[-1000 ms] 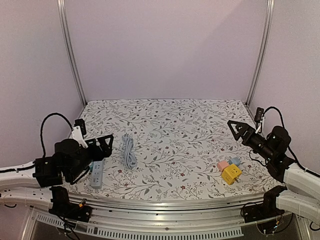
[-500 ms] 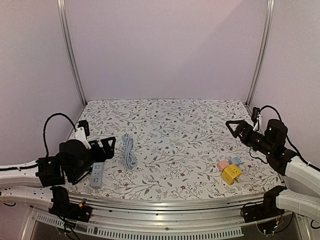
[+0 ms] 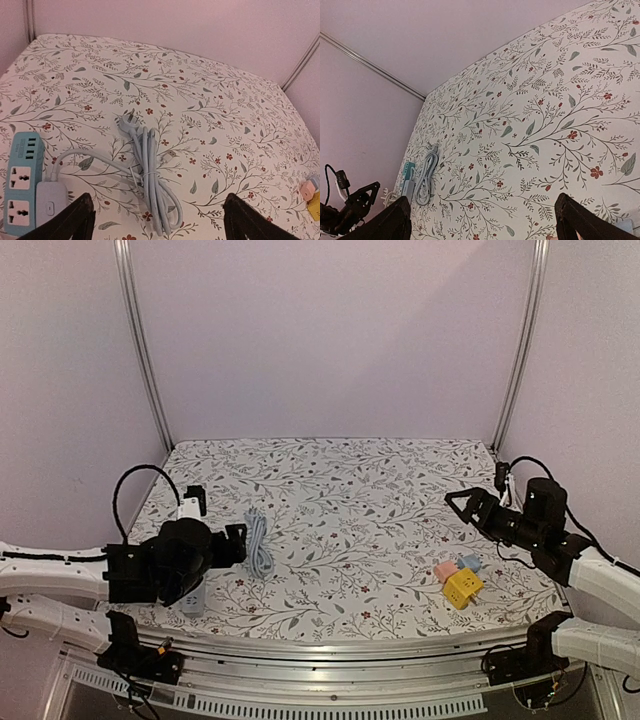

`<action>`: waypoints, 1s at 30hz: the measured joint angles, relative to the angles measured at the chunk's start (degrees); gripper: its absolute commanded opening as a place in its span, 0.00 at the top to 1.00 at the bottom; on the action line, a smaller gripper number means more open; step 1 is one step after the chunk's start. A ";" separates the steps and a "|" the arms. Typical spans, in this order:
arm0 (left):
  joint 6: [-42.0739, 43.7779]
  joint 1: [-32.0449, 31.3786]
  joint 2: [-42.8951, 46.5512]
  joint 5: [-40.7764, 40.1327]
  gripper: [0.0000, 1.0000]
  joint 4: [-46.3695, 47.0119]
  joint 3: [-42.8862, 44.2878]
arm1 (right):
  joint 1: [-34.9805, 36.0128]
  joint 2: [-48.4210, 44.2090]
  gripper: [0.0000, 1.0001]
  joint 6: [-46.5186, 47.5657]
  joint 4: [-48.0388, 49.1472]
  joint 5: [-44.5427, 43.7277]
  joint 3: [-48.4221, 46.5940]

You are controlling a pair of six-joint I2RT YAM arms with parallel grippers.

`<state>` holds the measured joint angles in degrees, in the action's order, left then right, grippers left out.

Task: Insert the plug

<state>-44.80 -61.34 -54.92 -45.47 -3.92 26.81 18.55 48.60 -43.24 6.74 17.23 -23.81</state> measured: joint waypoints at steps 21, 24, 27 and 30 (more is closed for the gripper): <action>-1.49 7.08 -27.02 11.28 0.25 9.88 5.42 | 0.20 5.27 0.01 -0.26 2.73 -15.58 3.43; -1.53 7.30 -30.01 11.89 0.26 10.73 7.23 | 0.20 4.20 0.01 -0.76 2.82 -16.96 3.87; -1.79 7.89 -32.94 11.87 0.30 10.75 8.76 | 0.22 2.60 0.01 -1.90 3.89 -17.09 4.68; -2.03 8.50 -35.36 11.85 0.33 10.62 9.38 | 0.22 1.46 0.01 -3.15 5.31 -17.11 5.92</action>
<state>-46.83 -52.84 -90.28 -33.63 6.70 36.18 18.76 50.06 -46.39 12.05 0.12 -17.89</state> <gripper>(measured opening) 0.699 0.989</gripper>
